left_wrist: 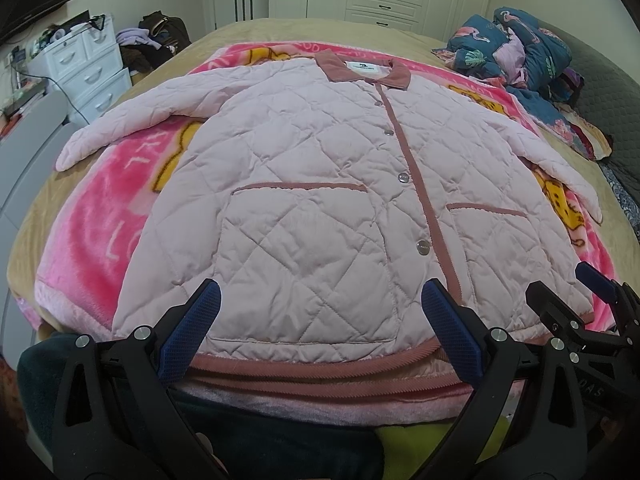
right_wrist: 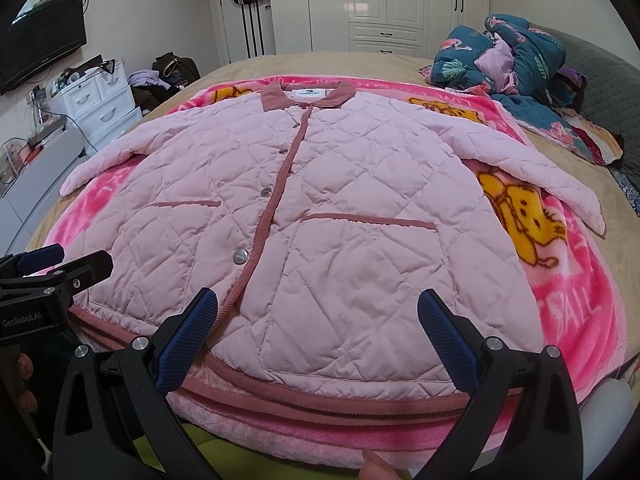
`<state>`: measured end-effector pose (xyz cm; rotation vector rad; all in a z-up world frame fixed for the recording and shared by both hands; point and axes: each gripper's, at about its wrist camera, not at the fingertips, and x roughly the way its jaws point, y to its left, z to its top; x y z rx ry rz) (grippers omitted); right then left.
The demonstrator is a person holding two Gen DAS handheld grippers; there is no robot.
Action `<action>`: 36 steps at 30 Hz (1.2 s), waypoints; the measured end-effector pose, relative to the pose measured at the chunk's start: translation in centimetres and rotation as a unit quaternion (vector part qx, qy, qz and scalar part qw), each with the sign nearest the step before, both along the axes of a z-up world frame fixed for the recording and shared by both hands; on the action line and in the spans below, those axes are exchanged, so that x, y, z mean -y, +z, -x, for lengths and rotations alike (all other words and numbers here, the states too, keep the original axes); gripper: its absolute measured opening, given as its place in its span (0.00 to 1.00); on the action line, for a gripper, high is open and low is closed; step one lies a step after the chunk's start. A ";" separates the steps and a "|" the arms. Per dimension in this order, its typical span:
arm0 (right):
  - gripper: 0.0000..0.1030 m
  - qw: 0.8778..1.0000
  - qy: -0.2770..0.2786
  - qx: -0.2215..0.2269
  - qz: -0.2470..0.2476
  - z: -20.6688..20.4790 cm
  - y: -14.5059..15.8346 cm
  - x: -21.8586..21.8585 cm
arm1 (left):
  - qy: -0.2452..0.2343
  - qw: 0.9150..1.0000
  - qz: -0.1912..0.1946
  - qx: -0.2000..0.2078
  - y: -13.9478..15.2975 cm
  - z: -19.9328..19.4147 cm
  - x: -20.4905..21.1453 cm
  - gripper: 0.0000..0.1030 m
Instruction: Fold large clothes
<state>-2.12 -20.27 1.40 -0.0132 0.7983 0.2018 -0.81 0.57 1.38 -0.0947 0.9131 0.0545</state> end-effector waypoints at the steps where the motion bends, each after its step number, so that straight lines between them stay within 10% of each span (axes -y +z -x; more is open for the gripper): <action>1: 0.96 1.000 0.001 0.000 0.000 0.0 0.0 0.0 | 0.000 1.000 0.000 0.000 0.0 0.0 -0.1 0.91; 36: 0.96 0.999 0.013 -0.019 -0.031 -6.4 0.7 0.7 | 0.004 1.000 -0.009 -0.009 0.2 -4.5 0.0 0.91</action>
